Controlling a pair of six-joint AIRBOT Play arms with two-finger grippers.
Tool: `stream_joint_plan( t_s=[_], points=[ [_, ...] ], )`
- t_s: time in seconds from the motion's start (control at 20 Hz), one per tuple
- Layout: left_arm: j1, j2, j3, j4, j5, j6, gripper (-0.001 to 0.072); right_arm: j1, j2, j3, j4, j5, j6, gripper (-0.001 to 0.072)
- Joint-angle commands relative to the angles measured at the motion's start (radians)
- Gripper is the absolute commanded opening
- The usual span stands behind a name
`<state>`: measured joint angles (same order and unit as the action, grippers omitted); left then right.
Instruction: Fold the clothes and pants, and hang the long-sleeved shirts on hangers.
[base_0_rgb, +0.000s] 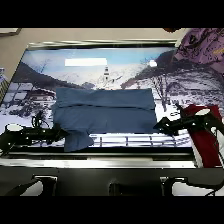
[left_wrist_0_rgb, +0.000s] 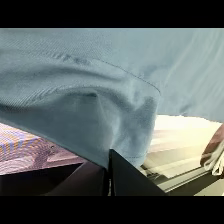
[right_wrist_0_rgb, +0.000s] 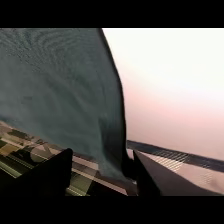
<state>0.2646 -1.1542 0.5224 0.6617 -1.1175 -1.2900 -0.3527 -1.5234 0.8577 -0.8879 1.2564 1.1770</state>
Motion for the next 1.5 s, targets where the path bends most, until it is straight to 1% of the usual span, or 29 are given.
stream_joint_plan(
  t_s=[0.0,0.05,0.1,0.15,0.25,0.3,0.35,0.45,0.6,0.65,0.7,0.75,0.85,0.95,1.0,1.15,1.35,1.45],
  points=[
    [0.0,-0.001,0.001,0.0,-0.002,-0.001,0.0019,0.044,-0.002,-0.022,0.01,-0.031,0.001,0.0392],
    [0.0,-0.001,0.001,0.0,-0.002,-0.001,0.0019,0.054,-0.002,-0.022,0.017,-0.034,0.002,0.0253],
    [0.0,-0.001,0.001,0.0,-0.002,-0.002,0.0019,0.055,0.001,-0.022,0.028,-0.032,0.006,0.0083],
    [0.0,0.0,0.001,0.0,-0.004,-0.004,0.0019,0.052,0.012,-0.022,0.029,-0.033,0.016,0.0031],
    [0.014,0.002,0.01,0.003,-0.028,-0.004,0.0018,0.053,0.055,-0.022,0.002,-0.043,0.044,0.0029],
    [0.026,0.007,0.021,0.012,-0.051,-0.006,0.0018,0.053,0.084,-0.022,-0.023,-0.045,0.084,0.0029],
    [0.04,0.021,0.04,0.047,-0.082,-0.034,0.0018,0.053,0.114,-0.022,-0.05,-0.035,0.124,0.0029],
    [0.062,0.079,0.079,0.184,-0.141,-0.127,0.0017,0.053,0.182,-0.022,-0.123,0.019,0.2,0.0029],
    [0.072,0.231,0.114,0.406,-0.257,-0.289,0.0017,0.053,0.291,-0.022,-0.261,0.146,0.29,0.0029],
    [0.072,0.28,0.115,0.438,-0.297,-0.309,0.0017,0.053,0.323,-0.022,-0.294,0.181,0.315,0.0029],
    [0.071,0.328,0.115,0.451,-0.33,-0.309,0.0017,0.053,0.353,-0.022,-0.31,0.211,0.341,0.0029],
    [0.071,0.362,0.115,0.449,-0.335,-0.318,0.0017,0.053,0.375,-0.022,-0.307,0.219,0.355,0.0029],
    [0.07,0.382,0.118,0.407,-0.297,-0.316,0.0017,0.074,0.395,-0.022,-0.295,0.189,0.356,0.0029],
    [0.07,0.342,0.139,0.362,-0.233,-0.283,0.0017,0.126,0.384,-0.016,-0.299,0.122,0.345,0.0029],
    [0.07,0.307,0.16,0.351,-0.209,-0.272,0.0017,0.155,0.372,-0.002,-0.311,0.089,0.345,0.0029],
    [0.07,0.152,0.254,0.307,-0.164,-0.196,0.0017,0.224,0.321,0.074,-0.374,0.016,0.358,0.0029],
    [0.039,-0.082,0.439,0.303,-0.142,-0.149,0.0018,0.285,0.19,0.227,-0.444,-0.002,0.372,0.0029],
    [0.011,-0.199,0.548,0.303,-0.141,-0.145,0.0017,0.29,0.114,0.303,-0.438,-0.003,0.373,0.0029]
  ],
)
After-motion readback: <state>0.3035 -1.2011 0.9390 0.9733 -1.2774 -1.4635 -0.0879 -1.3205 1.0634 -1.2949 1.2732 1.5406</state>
